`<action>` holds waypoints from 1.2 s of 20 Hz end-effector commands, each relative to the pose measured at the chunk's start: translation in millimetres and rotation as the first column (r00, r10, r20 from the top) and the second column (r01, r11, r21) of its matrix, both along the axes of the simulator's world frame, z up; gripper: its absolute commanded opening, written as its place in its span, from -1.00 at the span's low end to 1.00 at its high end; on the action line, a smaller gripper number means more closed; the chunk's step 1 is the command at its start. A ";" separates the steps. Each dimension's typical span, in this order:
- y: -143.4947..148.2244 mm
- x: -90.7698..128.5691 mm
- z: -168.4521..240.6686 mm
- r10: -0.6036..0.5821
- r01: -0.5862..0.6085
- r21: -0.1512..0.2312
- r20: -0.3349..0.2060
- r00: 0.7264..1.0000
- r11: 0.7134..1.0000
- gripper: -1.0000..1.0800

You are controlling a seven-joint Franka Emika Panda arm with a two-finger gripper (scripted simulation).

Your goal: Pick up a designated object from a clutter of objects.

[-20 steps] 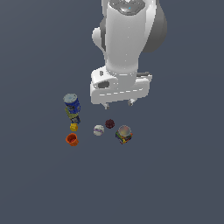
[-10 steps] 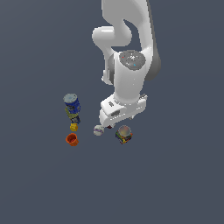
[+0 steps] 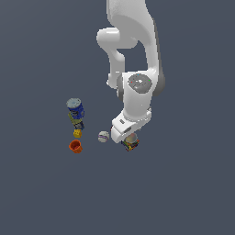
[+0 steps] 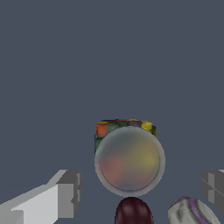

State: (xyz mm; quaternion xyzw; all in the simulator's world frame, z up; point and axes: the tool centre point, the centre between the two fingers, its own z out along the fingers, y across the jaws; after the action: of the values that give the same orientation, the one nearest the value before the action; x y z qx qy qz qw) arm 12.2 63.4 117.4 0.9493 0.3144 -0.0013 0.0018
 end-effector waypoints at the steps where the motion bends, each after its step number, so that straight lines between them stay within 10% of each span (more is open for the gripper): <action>1: 2.3 -0.8 -6.8 0.021 -0.021 0.003 0.001 1.000 1.000 0.92; 23: 3.0 -1.6 -59.6 0.028 -0.028 0.004 0.001 1.000 1.000 0.92; 24: 3.0 -1.6 -59.6 0.028 -0.028 0.004 0.001 1.000 1.000 -1.00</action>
State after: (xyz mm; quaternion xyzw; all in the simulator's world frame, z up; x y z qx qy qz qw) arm 10.3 66.0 59.0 0.9448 0.3275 -0.0004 0.0000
